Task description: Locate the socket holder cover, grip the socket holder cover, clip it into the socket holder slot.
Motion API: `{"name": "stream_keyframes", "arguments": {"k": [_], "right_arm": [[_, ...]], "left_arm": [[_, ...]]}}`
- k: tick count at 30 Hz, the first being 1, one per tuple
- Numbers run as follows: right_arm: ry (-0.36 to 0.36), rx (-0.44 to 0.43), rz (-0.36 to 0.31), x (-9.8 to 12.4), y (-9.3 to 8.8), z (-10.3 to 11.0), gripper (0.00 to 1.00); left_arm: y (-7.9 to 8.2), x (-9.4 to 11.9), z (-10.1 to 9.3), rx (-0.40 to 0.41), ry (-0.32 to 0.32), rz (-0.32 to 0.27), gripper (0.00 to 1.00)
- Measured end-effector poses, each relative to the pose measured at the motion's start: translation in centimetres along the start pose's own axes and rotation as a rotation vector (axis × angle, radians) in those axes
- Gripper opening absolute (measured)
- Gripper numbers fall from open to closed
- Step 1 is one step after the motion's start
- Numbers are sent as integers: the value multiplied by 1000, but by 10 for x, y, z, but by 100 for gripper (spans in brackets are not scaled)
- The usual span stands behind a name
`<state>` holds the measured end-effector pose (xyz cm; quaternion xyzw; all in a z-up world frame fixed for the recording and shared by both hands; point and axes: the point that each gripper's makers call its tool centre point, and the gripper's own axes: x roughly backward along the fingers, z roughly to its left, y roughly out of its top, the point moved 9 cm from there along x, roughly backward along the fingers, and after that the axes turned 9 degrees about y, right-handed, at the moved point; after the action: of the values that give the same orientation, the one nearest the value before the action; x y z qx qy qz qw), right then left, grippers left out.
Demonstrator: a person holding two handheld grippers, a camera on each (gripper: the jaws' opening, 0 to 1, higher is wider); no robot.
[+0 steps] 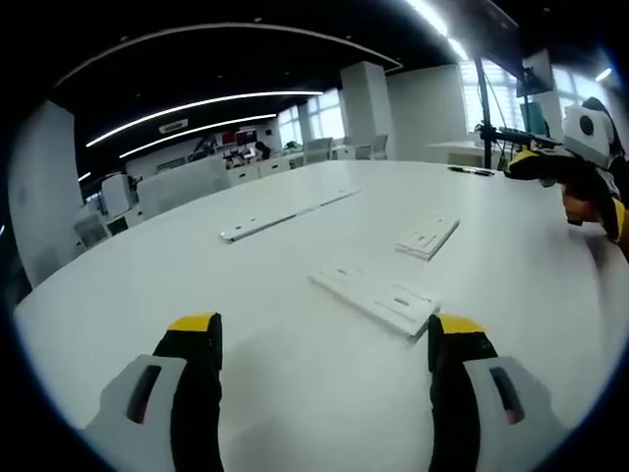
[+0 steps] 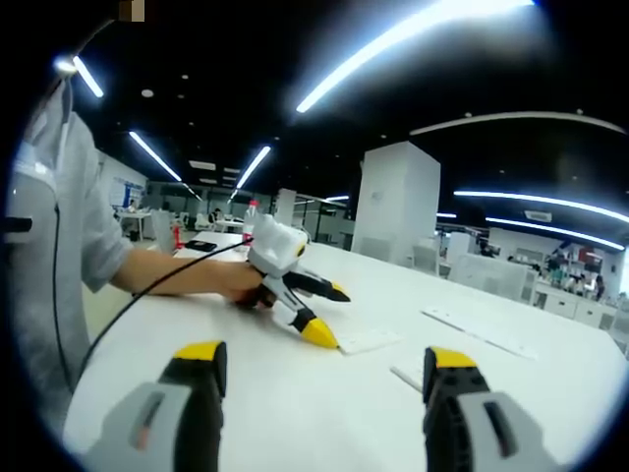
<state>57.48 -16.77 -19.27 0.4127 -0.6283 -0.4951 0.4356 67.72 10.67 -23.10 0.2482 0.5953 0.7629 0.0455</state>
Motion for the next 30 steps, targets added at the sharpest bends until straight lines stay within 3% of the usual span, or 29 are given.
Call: {"name": "stream_keyframes", "arguments": {"k": [6, 16, 20, 25, 30], "right_arm": [[-5, -1, -13, 2, 2, 1, 83], [-12, -10, -51, 4, 7, 5, 83], [-30, -38, -104, 9, 11, 2, 83], [-57, -66, -152, 12, 13, 0, 84], [-83, -92, -215, 16, 16, -5, 85]], "left_arm": [[12, 12, -9, 23, -39, -42, 87], [50, 47, -26, 111, -102, -217, 89], [63, 63, -34, 110, -103, -291, 95], [75, 83, -45, 139, -144, -390, 95], [76, 98, -54, 183, -190, -458, 95]]}}
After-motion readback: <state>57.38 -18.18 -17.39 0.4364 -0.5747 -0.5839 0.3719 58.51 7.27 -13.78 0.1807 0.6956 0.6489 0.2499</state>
